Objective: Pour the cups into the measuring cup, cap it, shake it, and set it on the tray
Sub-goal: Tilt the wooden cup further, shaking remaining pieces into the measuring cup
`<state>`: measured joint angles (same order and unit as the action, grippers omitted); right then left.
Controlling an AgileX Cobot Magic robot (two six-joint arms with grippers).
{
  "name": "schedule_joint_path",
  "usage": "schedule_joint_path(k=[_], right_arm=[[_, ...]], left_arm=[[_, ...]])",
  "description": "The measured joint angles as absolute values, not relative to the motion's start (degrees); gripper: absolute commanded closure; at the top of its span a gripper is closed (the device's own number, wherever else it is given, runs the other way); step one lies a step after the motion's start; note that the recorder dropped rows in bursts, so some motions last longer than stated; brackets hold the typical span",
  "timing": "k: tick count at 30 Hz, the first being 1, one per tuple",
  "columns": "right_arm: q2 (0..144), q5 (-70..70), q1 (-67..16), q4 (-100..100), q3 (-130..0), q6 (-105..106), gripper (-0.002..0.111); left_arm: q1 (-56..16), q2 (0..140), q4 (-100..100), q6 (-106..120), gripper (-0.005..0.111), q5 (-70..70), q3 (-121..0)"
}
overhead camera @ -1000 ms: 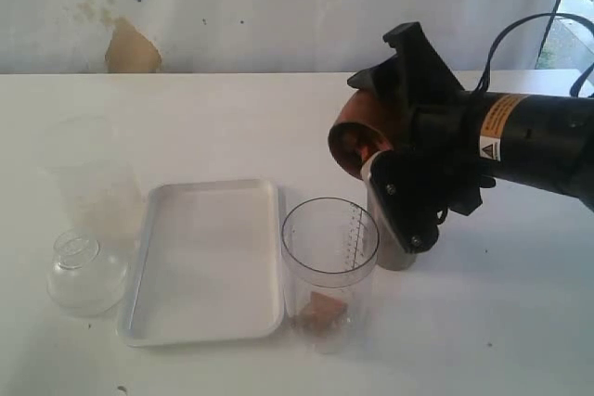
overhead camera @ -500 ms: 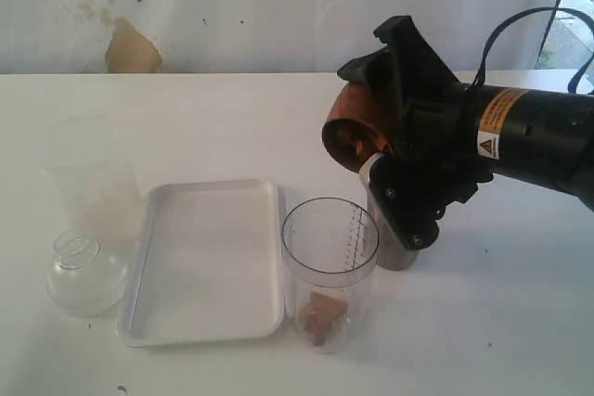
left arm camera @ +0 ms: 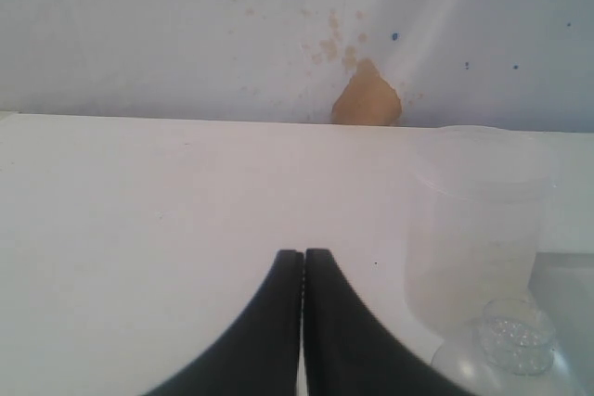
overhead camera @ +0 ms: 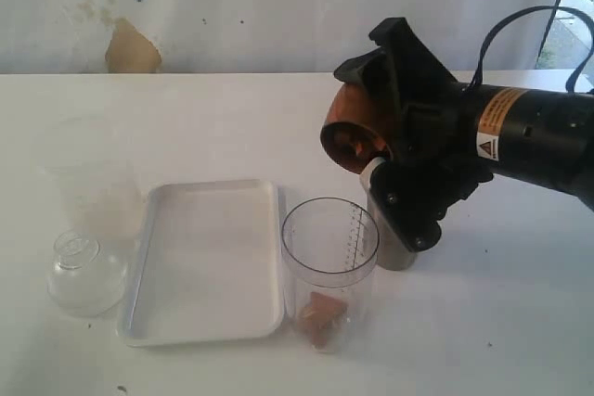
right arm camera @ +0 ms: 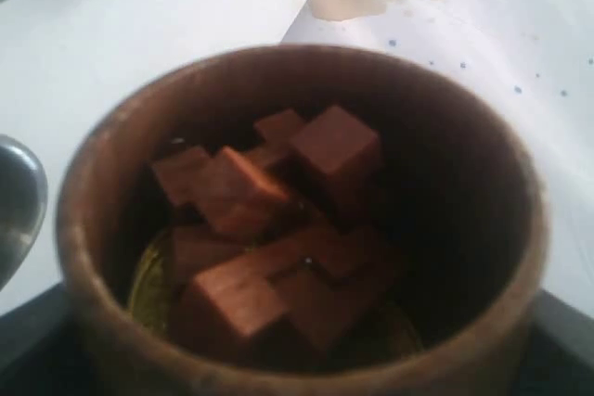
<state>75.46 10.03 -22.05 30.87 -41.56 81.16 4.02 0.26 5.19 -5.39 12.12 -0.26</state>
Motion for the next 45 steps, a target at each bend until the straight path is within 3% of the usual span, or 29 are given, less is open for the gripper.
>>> schedule_joint_path(k=[27,45], right_arm=[[76.2,12.9,-24.0,33.4,-41.6,70.6,0.108],[77.8,10.6,-24.0,33.5,-41.6,84.2,0.108]], left_arm=[[4.0,0.3,5.2,-5.4,0.106,12.1,-0.3],[4.0,0.3,5.2,-5.4,0.106,12.1,-0.3]])
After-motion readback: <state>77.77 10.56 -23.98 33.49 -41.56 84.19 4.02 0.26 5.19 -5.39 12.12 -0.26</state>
